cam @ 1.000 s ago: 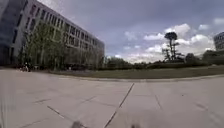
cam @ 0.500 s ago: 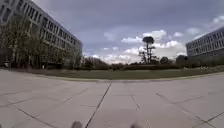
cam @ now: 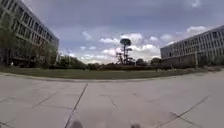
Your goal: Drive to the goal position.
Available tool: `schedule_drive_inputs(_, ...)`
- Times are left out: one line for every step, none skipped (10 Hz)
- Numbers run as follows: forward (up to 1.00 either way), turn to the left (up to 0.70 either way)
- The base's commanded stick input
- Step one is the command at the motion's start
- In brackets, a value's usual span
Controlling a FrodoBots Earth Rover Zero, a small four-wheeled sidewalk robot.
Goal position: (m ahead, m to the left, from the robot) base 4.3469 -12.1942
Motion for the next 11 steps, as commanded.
schedule_drive_inputs(0.0,-0.7)
schedule_drive_inputs(0.0,-0.7)
schedule_drive_inputs(0.0,-0.7)
schedule_drive_inputs(0.0,-0.7)
schedule_drive_inputs(0.0,-0.7)
schedule_drive_inputs(0.0,-0.7)
schedule_drive_inputs(0.0,-0.7)
schedule_drive_inputs(0.0,-0.7)
schedule_drive_inputs(0.0,-0.7)
schedule_drive_inputs(0.0,-0.7)
schedule_drive_inputs(0.0,-0.7)
